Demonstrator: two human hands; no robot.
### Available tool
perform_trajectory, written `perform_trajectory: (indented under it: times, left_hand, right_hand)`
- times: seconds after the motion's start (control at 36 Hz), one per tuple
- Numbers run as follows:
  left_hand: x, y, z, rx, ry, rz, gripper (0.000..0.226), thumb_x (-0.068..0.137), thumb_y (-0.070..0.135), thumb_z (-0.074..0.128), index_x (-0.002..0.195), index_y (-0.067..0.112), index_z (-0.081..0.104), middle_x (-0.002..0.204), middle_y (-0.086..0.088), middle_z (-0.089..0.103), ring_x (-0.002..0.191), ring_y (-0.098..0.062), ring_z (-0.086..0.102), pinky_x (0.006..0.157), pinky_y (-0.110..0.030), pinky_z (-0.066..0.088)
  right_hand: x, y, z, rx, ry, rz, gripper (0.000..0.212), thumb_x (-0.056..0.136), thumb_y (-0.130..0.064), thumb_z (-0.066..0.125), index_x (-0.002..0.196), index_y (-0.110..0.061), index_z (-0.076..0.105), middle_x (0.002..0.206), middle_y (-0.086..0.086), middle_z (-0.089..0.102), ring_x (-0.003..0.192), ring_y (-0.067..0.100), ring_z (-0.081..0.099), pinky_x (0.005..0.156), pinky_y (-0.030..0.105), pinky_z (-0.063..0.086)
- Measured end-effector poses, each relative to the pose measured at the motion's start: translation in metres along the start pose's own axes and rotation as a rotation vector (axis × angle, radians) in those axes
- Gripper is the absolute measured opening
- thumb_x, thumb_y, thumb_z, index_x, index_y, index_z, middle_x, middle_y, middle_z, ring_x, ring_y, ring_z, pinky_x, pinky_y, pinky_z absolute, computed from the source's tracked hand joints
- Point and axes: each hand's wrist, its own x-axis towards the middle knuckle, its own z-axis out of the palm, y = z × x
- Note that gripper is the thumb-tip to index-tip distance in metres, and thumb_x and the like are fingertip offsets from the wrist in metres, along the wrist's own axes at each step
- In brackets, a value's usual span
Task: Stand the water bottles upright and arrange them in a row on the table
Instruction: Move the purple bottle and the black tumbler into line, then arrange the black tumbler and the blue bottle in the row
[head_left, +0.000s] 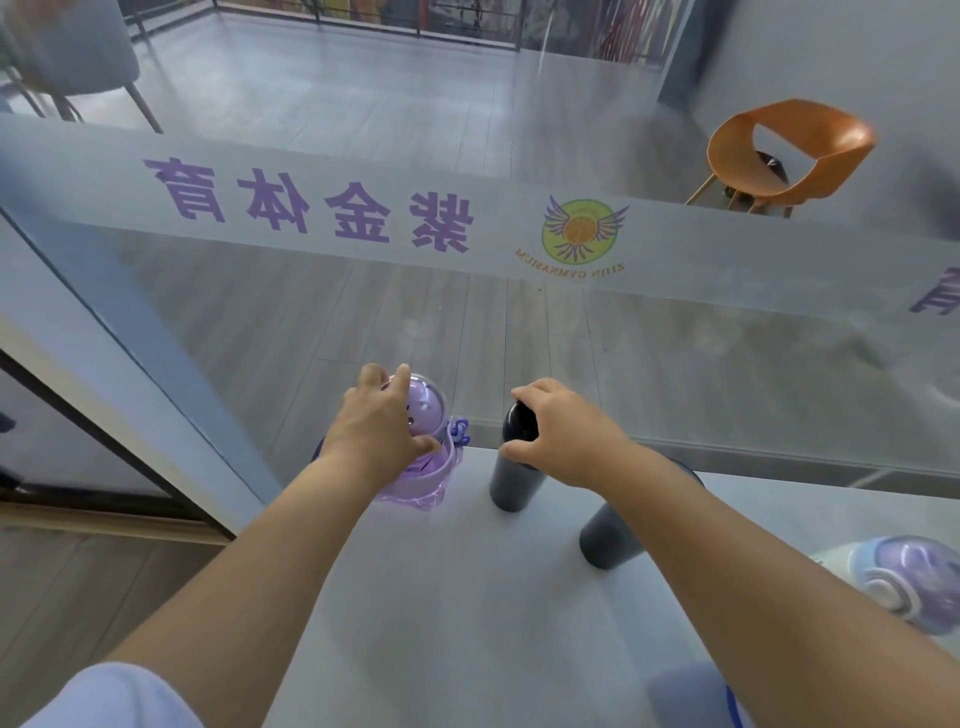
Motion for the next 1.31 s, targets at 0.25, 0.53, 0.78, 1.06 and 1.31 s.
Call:
perform_trajectory:
  times: [0.25, 0.53, 0.78, 1.06, 1.31]
  left_hand:
    - [-0.004, 0.003, -0.01, 0.042, -0.03, 0.009, 0.074, 0.076, 0.036, 0.07, 0.138, 0.018, 0.034, 0.133, -0.011, 0.041, 0.119, -0.033, 0.038, 0.095, -0.038, 0.038]
    - [-0.028, 0.019, -0.037, 0.12, 0.046, 0.073, 0.044, 0.081, 0.036, 0.063, 0.122, 0.021, 0.055, 0.118, -0.006, 0.054, 0.105, -0.028, 0.051, 0.084, -0.039, 0.049]
    - [-0.074, 0.061, -0.035, 0.058, 0.087, 0.179, 0.029, 0.079, 0.043, 0.065, 0.101, 0.024, 0.063, 0.1, -0.002, 0.066, 0.084, -0.025, 0.06, 0.074, -0.034, 0.051]
    - [-0.105, 0.125, 0.018, 0.018, 0.011, 0.351, 0.034, 0.08, 0.044, 0.063, 0.106, 0.023, 0.059, 0.105, 0.004, 0.061, 0.094, -0.02, 0.06, 0.08, -0.036, 0.05]
    - [-0.104, 0.177, 0.059, 0.037, -0.055, 0.416, 0.058, 0.079, 0.042, 0.066, 0.13, 0.024, 0.045, 0.131, -0.002, 0.046, 0.117, -0.027, 0.043, 0.096, -0.039, 0.043]
  right_hand:
    - [0.005, 0.001, -0.005, -0.011, -0.09, -0.008, 0.071, 0.085, -0.045, 0.059, 0.142, -0.013, 0.031, 0.148, 0.004, 0.034, 0.129, 0.029, 0.037, 0.104, 0.041, 0.039]
    - [-0.02, 0.013, -0.035, 0.05, 0.082, -0.025, 0.055, 0.086, -0.04, 0.06, 0.135, -0.018, 0.046, 0.137, 0.005, 0.049, 0.123, 0.026, 0.047, 0.099, 0.038, 0.04]
    - [-0.091, 0.068, -0.062, 0.045, 0.225, 0.015, 0.043, 0.085, -0.037, 0.063, 0.124, -0.019, 0.056, 0.115, -0.001, 0.064, 0.096, 0.017, 0.058, 0.078, 0.028, 0.043]
    - [-0.191, 0.124, -0.049, 0.014, 0.212, 0.063, 0.046, 0.085, -0.044, 0.06, 0.126, -0.023, 0.054, 0.121, -0.005, 0.063, 0.105, 0.013, 0.059, 0.089, 0.03, 0.048]
    - [-0.235, 0.135, -0.02, -0.032, 0.024, 0.053, 0.058, 0.084, -0.054, 0.057, 0.135, -0.031, 0.042, 0.138, -0.006, 0.047, 0.118, 0.018, 0.049, 0.096, 0.034, 0.043]
